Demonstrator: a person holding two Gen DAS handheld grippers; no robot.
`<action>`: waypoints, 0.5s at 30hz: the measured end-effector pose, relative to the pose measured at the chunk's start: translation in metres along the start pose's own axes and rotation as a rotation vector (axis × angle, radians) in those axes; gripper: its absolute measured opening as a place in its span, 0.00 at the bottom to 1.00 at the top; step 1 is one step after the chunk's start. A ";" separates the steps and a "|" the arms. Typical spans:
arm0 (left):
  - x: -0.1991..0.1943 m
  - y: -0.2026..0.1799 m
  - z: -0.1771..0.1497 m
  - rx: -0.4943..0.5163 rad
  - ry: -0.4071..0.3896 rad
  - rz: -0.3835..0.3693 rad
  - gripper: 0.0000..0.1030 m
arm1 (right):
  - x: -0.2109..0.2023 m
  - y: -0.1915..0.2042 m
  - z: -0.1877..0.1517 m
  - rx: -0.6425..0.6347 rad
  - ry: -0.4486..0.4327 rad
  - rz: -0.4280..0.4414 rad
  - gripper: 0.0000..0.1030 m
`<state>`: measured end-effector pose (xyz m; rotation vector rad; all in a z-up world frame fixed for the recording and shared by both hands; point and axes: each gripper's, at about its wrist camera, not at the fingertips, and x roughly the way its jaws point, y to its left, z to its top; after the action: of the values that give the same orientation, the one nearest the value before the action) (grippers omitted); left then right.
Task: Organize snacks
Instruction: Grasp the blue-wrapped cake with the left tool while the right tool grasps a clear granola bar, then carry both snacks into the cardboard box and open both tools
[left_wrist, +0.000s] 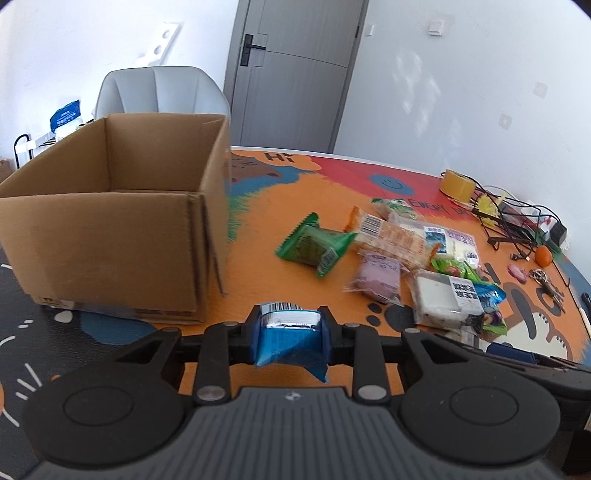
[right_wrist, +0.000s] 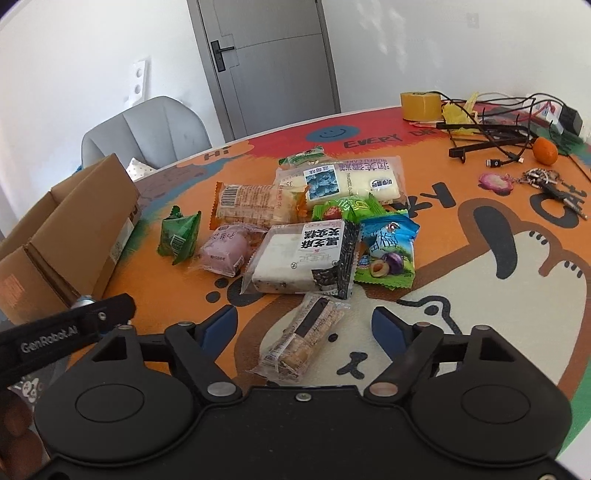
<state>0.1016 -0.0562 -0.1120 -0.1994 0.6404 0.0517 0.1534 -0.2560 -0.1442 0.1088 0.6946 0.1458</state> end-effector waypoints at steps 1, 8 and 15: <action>0.000 0.002 0.000 -0.003 0.000 0.002 0.28 | 0.001 0.002 -0.001 -0.008 -0.005 -0.013 0.69; -0.004 0.006 0.002 -0.019 -0.011 0.008 0.28 | -0.007 -0.010 0.002 -0.023 0.007 -0.025 0.20; -0.012 -0.001 0.008 -0.005 -0.039 0.005 0.28 | -0.022 -0.021 0.002 0.018 -0.036 0.028 0.20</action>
<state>0.0968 -0.0555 -0.0978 -0.2009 0.6024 0.0614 0.1401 -0.2806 -0.1325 0.1387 0.6592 0.1644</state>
